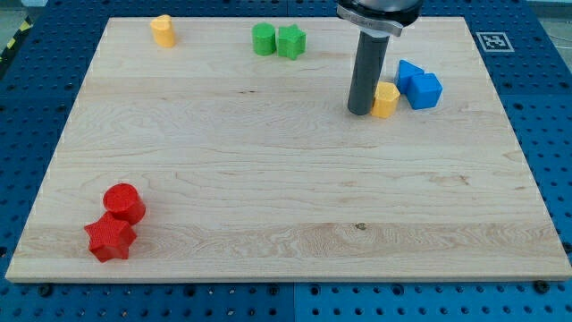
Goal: Move the arm away from the yellow hexagon
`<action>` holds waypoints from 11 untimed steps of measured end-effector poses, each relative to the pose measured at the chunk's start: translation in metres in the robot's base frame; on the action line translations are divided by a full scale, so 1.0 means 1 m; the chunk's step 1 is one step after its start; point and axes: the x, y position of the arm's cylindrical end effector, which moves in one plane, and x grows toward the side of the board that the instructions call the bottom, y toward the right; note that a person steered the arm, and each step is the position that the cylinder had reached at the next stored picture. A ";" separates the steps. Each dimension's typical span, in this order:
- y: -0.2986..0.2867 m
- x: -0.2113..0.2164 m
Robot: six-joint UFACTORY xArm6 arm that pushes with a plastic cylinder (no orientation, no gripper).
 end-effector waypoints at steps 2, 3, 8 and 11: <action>0.015 0.000; 0.017 0.000; -0.039 0.000; -0.115 -0.011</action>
